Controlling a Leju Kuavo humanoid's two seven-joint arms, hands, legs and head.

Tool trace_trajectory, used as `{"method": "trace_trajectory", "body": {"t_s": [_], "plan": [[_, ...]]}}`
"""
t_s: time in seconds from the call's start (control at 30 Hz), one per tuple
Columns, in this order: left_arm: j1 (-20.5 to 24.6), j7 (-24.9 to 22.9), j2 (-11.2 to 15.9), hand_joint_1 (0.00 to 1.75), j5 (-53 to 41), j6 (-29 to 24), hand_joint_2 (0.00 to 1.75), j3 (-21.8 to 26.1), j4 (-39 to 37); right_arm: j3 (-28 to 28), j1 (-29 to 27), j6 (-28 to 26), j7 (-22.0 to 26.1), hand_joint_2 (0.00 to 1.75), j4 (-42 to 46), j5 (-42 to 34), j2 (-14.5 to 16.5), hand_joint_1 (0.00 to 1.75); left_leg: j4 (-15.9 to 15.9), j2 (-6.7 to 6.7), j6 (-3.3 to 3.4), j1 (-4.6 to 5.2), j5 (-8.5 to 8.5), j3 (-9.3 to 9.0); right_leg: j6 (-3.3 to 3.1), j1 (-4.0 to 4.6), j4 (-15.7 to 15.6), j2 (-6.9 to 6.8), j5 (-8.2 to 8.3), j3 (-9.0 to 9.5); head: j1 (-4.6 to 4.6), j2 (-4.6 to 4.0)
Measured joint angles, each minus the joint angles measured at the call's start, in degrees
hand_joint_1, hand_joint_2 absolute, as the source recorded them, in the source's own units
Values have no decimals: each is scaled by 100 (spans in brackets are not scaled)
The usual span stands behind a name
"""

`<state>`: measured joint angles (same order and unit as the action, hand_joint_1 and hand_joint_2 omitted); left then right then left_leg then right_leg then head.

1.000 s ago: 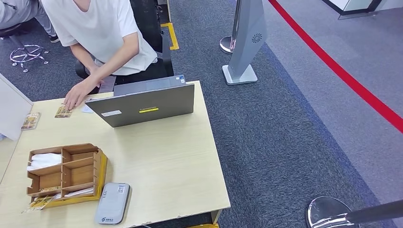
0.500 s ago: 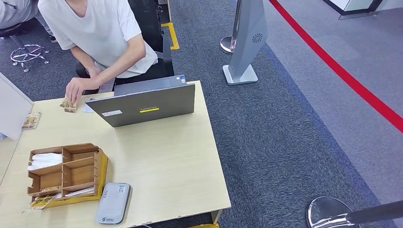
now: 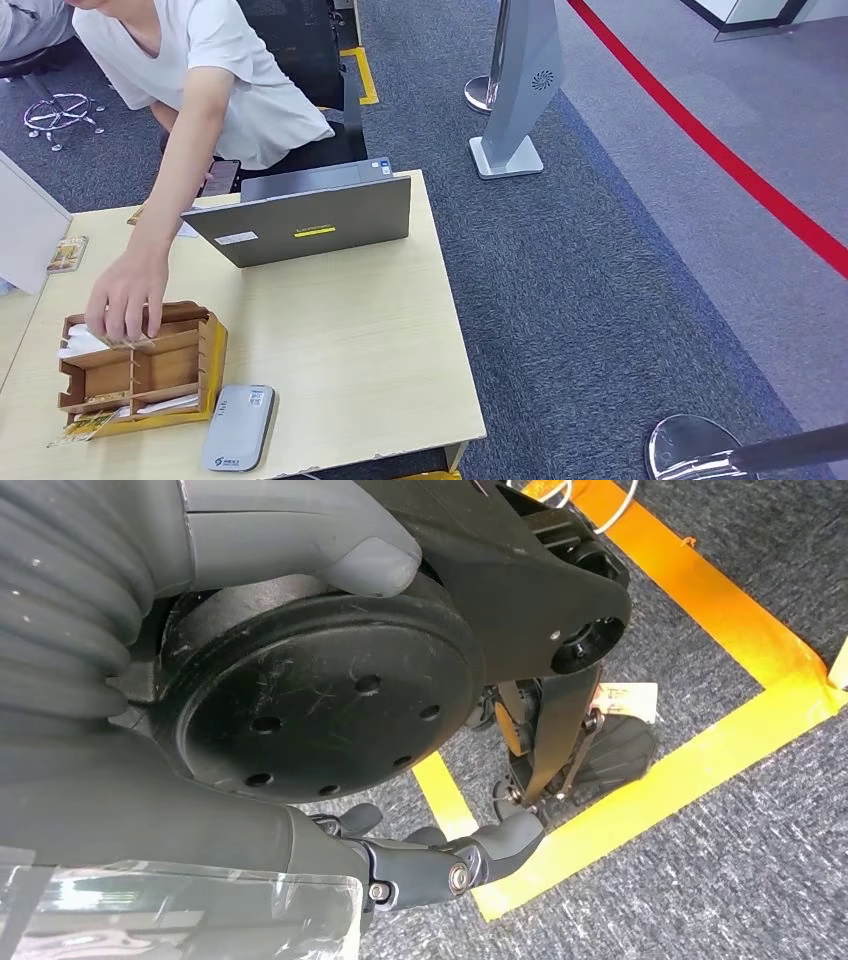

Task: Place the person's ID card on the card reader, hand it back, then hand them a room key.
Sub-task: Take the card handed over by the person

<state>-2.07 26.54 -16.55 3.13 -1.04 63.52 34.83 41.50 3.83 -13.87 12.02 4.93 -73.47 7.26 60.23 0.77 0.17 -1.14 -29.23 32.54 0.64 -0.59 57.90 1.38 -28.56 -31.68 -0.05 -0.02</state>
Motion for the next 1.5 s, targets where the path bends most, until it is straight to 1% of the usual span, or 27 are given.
{"method": "trace_trajectory", "body": {"t_s": [0.33, 0.63, 0.8, 1.0, 1.13, 1.3, 1.4, 1.5], "plan": [[-502, -3, -59, 0, 847, -445, 175, -423, 1856, 352, 76, -49, 5, 175, -128, -267, 33, 0, 0, 4, 1, 0, 1, -2, -1, -1, 0, -4, -1, 4, -2, 0], [-884, 217, -120, 0, 1338, -765, 175, -908, 3686, 699, 127, -93, 15, 175, -221, -482, 62, 0, 0, 5, 0, 0, 2, -4, -1, 0, 0, -4, -1, 5, -1, 0], [-977, 388, -156, 0, 1434, -873, 175, -1101, 4799, 941, 157, -138, 15, 175, -259, -576, 76, 0, 0, 5, 0, 0, 2, -7, -1, 0, 0, -4, -1, 0, -2, 0], [-942, 581, -153, 0, 1306, -942, 175, -1293, 6106, 1238, 193, -185, 6, 175, -308, -662, 102, 0, 0, 3, 0, 0, 2, -11, -1, 0, 0, -2, 0, -2, -1, 0], [-902, 683, 35, 0, 987, -1206, 175, -1621, 6769, 1422, 218, -225, -8, 175, -346, -726, 125, 0, 0, 3, -1, -1, 2, -12, -2, 0, 1, -2, 0, -1, -1, 0], [-735, 752, 448, 0, 356, -1617, 175, -2046, 7286, 1631, 252, -266, -56, 175, -396, -746, 152, 0, 0, 3, -2, -2, 4, -14, -2, 2, 2, -1, 0, -1, -1, 0], [-580, 647, 719, 0, -128, -1749, 175, -2318, 7448, 1722, 265, -275, -85, 175, -420, -778, 164, 0, 0, 2, -4, -3, 4, -15, -2, 2, 3, 2, 0, -2, -1, 0], [-403, 459, 948, 0, -530, -1762, 175, -2566, 7532, 1790, 273, -279, -111, 175, -434, -823, 168, 0, 0, 2, -4, -3, 5, -15, -3, 2, 3, 2, 1, 0, -1, 0]]}}
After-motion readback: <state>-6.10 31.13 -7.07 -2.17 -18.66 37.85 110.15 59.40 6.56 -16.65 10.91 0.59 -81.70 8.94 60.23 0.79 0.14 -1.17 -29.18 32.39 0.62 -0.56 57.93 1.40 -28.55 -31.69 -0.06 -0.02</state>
